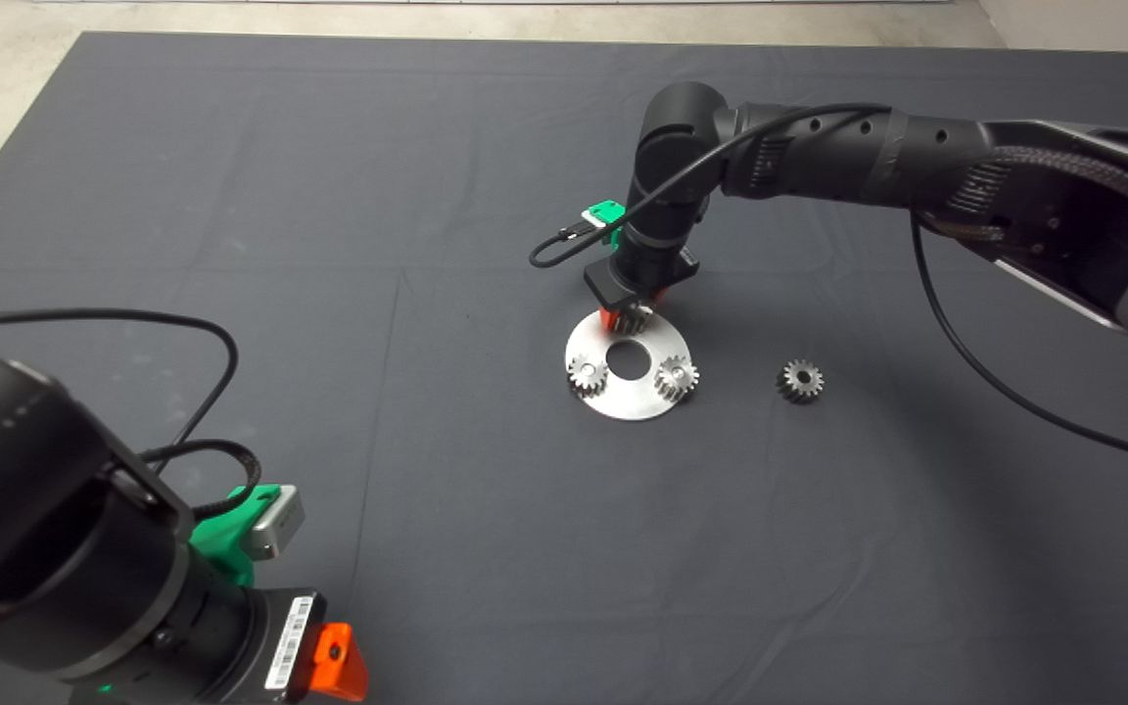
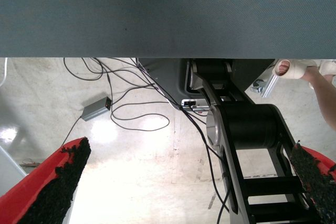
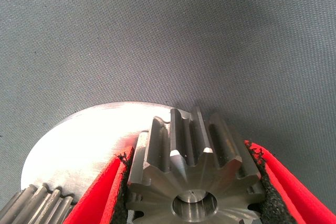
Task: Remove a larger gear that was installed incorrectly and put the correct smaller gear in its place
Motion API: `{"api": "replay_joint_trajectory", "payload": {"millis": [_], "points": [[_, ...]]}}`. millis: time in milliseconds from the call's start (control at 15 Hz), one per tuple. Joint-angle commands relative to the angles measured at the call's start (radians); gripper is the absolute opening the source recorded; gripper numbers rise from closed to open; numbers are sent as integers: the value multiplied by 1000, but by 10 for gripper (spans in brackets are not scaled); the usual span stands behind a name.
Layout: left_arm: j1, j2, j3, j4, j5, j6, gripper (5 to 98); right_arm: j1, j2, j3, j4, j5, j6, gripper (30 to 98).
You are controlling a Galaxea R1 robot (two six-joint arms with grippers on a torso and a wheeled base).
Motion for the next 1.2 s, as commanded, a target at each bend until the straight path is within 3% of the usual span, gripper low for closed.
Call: {"api": "replay_joint_trajectory", "payload": {"millis": [0, 600, 1133], "points": [[-5, 0, 13, -19, 3, -4, 981, 43, 7, 12, -29, -8, -4, 510], [-5, -1, 13, -19, 3, -4, 981, 102, 5, 41, -26, -34, -3, 501], [-5, 0, 13, -19, 3, -5, 981, 190, -16, 96, -7, -128, -2, 501]]}}
